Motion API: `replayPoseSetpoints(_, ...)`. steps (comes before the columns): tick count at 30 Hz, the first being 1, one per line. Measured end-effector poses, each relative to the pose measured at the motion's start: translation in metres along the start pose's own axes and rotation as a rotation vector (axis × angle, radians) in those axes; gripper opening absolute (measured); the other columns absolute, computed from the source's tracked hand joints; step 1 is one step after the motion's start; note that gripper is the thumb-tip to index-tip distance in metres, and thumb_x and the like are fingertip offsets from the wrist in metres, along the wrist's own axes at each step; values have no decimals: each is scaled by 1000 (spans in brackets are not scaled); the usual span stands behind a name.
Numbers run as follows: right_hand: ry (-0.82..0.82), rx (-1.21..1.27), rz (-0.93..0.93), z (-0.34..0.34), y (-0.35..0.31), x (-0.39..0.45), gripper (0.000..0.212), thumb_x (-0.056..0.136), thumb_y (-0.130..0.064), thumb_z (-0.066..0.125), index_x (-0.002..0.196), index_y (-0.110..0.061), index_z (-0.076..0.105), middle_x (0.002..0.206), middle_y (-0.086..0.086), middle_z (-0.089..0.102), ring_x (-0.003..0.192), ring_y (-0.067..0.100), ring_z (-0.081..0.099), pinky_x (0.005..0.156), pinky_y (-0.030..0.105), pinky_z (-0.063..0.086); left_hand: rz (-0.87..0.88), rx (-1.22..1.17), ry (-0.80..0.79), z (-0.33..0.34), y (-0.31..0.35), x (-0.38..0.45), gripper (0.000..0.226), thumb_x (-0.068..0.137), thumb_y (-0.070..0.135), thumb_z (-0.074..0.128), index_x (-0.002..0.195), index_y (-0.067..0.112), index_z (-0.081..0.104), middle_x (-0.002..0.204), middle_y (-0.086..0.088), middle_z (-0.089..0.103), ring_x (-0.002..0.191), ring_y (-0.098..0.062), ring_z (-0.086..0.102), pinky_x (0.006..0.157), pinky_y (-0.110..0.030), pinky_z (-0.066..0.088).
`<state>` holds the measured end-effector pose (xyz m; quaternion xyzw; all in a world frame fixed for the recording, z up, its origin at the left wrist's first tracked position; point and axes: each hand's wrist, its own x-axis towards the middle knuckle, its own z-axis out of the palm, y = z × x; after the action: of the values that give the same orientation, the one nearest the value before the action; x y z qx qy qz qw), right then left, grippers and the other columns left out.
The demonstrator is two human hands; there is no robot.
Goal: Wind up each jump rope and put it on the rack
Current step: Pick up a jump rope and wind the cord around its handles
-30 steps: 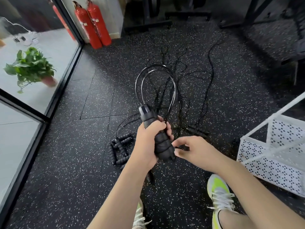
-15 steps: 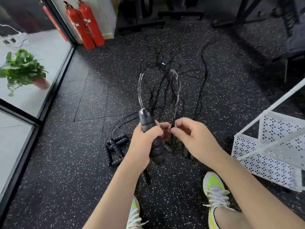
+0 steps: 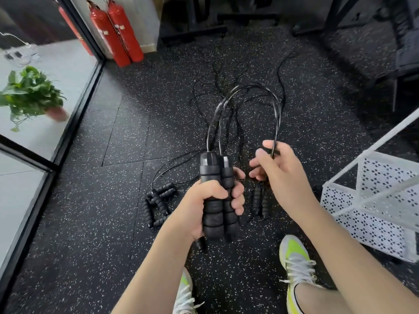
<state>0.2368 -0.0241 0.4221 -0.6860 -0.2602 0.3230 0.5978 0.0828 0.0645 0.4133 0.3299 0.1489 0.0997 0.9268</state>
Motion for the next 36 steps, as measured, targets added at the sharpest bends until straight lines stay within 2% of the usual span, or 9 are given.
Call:
replayPoseSetpoints(7,126,17,-90,-14,-11,5,43,90,-56,60,123,-29,58,108,-1,71,98,14,70,97,53,52,-14,148,22,-3,-4,-3,69,68,4,59,136,-6,52,96,-17,55,82,-27,54,80,-41,50)
replayPoseSetpoints(14,-39,-111,-117,-18,-19,-3,34,102,-51,49,100,-26,73,79,1,73,66,12,66,66,32,55,-62,381,176,-5,-7,-3,77,62,11,65,138,6,56,84,-13,56,70,-24,52,71,-39,48)
replayPoseSetpoints(19,-158,-326,-160,-5,-13,-7,10,95,-40,66,94,-33,72,86,-20,72,81,-1,65,74,16,47,-107,483,242,-4,-7,-1,46,60,13,67,102,0,54,77,-16,53,61,-24,48,60,-32,43)
replayPoseSetpoints(21,-113,-316,-168,-3,-13,-7,6,95,-33,67,92,-32,72,85,-18,73,80,1,66,73,15,48,-92,508,238,-4,-7,0,48,62,15,67,106,-1,57,75,-14,56,61,-25,48,62,-32,42)
replayPoseSetpoints(23,-81,-295,-173,-2,-14,-6,7,95,-30,67,91,-31,72,85,-17,73,78,2,66,70,14,47,-65,513,244,-5,-9,1,54,66,13,64,119,2,60,76,-13,57,62,-25,48,66,-37,39)
replayPoseSetpoints(26,-29,-299,-148,-2,-11,-5,32,99,-44,58,82,-20,69,68,-14,65,62,2,56,65,26,44,-5,530,298,-3,-12,3,32,67,9,61,98,2,64,75,-16,55,65,-27,47,69,-42,37)
replayPoseSetpoints(31,-209,-85,38,4,-17,-11,57,103,-51,49,70,-5,57,50,-4,39,45,11,31,49,27,29,197,239,358,-11,-5,6,26,78,14,77,101,16,67,80,-9,58,75,-23,41,73,-38,36)
replayPoseSetpoints(34,-292,-233,-63,19,-14,-25,54,103,-52,46,67,-12,56,50,-9,38,47,11,32,50,29,28,245,-4,313,-13,6,5,50,78,36,85,115,13,59,102,-13,59,90,-30,54,89,-49,49)
replayPoseSetpoints(36,-284,-361,-153,27,-12,-32,51,103,-52,46,64,-20,55,48,-10,41,47,8,35,52,28,30,295,-105,299,-7,12,2,44,82,40,75,115,15,60,106,-11,62,90,-30,59,84,-46,54)
